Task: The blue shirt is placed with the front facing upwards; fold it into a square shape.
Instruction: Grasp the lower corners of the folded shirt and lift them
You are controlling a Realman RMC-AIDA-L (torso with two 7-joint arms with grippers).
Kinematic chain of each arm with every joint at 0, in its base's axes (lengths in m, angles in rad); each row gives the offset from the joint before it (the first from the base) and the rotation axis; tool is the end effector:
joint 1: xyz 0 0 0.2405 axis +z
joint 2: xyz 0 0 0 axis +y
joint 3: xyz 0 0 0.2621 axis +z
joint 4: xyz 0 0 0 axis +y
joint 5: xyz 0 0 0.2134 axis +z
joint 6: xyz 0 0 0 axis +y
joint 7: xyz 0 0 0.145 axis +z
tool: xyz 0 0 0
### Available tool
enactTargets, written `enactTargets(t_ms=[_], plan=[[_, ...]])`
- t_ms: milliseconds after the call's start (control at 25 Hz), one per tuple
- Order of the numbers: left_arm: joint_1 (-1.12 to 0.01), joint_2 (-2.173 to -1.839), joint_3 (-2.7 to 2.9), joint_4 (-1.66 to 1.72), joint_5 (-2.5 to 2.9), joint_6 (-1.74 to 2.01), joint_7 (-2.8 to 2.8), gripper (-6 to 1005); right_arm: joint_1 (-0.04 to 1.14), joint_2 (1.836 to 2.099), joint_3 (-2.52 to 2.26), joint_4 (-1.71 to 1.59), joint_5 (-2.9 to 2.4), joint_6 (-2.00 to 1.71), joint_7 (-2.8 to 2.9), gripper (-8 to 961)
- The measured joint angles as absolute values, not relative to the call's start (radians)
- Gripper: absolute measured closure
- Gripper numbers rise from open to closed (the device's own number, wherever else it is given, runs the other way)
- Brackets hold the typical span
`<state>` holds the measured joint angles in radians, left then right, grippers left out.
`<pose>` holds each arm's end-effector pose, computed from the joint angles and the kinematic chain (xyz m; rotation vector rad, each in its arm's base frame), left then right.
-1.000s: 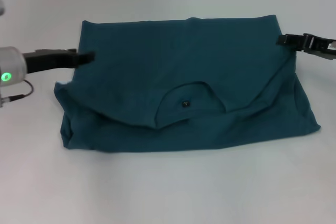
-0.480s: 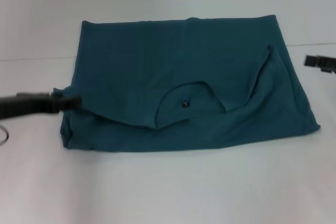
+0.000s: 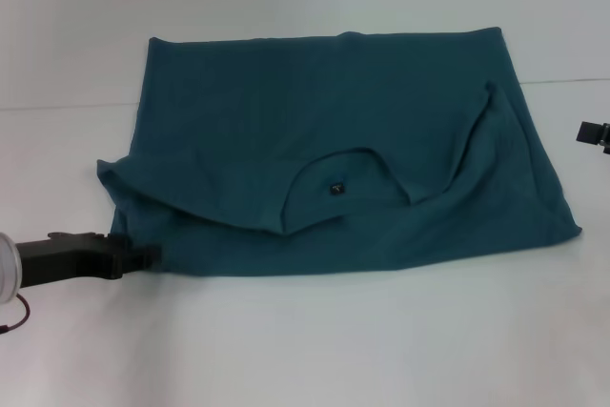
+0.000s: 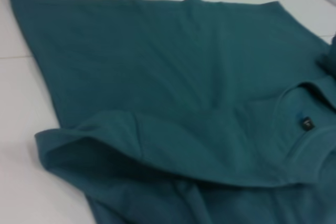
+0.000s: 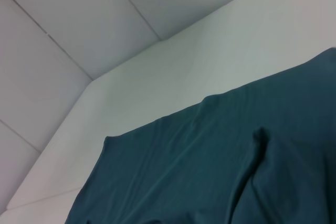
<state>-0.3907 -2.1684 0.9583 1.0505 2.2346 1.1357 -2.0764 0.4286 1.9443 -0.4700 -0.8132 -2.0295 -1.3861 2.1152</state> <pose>-0.2892 0.3586 0.0007 -2.3110 -1.1331 -0.2532 0.3480 0.3495 0.1228 -1.9645 1.4423 0.7546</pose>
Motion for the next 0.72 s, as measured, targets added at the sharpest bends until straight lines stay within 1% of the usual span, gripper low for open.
enactTargets(t_ms=[280,560,600,680,720], plan=[[-0.433,-2.164,0.968,0.952,2.243,1.063,-2.042,388,0.425,1.954,-0.471,-0.813,-2.031,-1.398,2.115,147],[-0.466,-2.158,0.98,0.884,2.247,0.999,-2.034,404,0.422,1.954,-0.471,-0.82,-2.033,-1.434,2.114,150],[-0.468,-2.159,0.98,0.88,2.249,0.999,-2.035,407,0.421,1.952,-0.473,-0.824,-2.034,-1.442,2.111,150],[-0.469,-2.16,0.98,0.88,2.253,1.001,-2.036,491,0.419,1.936,-0.475,-0.832,-2.044,-1.482,2.1,150],[-0.468,-2.161,0.98,0.882,2.253,1.003,-2.038,534,0.419,1.922,-0.476,-0.841,-2.061,-1.51,2.099,151]])
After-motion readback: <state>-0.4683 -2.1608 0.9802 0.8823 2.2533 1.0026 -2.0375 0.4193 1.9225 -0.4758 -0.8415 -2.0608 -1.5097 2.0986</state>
